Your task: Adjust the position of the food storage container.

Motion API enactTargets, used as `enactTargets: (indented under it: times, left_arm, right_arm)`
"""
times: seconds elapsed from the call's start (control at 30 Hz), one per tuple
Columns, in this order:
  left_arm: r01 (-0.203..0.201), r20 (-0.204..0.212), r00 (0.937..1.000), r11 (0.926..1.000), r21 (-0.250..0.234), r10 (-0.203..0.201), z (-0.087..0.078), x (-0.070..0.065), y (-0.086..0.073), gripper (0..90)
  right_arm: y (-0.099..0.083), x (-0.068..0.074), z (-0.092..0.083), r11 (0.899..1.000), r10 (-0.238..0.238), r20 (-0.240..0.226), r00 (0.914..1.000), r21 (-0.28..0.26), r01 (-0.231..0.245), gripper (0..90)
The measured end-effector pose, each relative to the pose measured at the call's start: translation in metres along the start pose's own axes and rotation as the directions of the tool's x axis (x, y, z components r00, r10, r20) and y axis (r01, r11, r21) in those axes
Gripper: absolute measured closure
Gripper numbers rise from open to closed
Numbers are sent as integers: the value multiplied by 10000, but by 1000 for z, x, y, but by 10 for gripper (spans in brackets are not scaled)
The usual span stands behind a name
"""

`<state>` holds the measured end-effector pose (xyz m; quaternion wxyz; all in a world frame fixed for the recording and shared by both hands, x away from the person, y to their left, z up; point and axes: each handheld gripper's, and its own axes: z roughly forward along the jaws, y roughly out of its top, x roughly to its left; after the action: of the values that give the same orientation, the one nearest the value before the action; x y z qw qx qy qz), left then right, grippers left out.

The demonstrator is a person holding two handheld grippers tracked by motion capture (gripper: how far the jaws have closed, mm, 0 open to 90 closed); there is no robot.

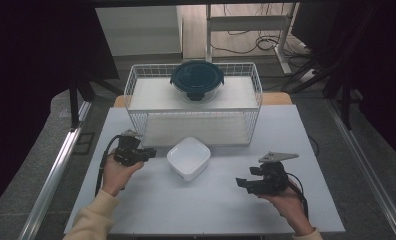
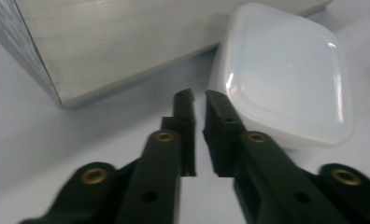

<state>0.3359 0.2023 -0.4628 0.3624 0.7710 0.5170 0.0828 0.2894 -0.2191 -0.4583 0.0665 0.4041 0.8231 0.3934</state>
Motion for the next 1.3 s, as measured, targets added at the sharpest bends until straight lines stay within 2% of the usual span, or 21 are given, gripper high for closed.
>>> enactTargets:
  times: [0.07,0.17,0.2,0.27,0.4,0.47,0.6,0.67,0.83,1.07,1.3]
  left_arm:
    - [46,129,9999,10000,60,-47,7,1,4,897]
    - [-52,215,9998,9996,282,46,17,3,10,900]
    - [24,218,9998,9996,268,-30,21,3,12,900]
    - [-28,446,9990,9994,354,13,26,3,16,900]
    - [-208,302,9994,9980,601,190,37,2,22,900]
    - [-370,357,9988,9964,758,344,43,3,23,900]
    - [-440,757,9964,9953,860,375,50,0,23,900]
    - [-397,714,9969,9948,942,330,51,-1,21,900]
    - [-274,962,9952,9939,1065,172,49,-2,18,900]
    - [-700,1190,9913,9905,1184,558,46,-12,12,900]
    - [-564,1639,9858,9911,1203,362,46,-19,2,900]
  right_arm:
    - [0,0,1,10000,3,52,10000,33,-3,287]
    - [0,-1,1,10000,-13,71,10000,37,12,286]
    - [0,-2,1,10000,-5,67,10000,38,5,287]
    - [-1,-3,2,10000,28,89,10000,72,-28,286]
    - [-2,-4,3,9999,50,85,10000,114,-51,285]
    - [-2,-4,3,9999,60,94,9999,119,-61,284]
    - [-3,-6,3,9999,91,130,9999,98,-92,283]
    - [-3,-7,2,9999,131,152,9998,101,-133,283]
    - [-3,-7,3,9998,151,142,9998,109,-153,283]
    - [-2,-6,3,9999,124,143,9998,85,-125,283]
    - [-3,-6,3,9998,136,160,9998,112,-137,283]
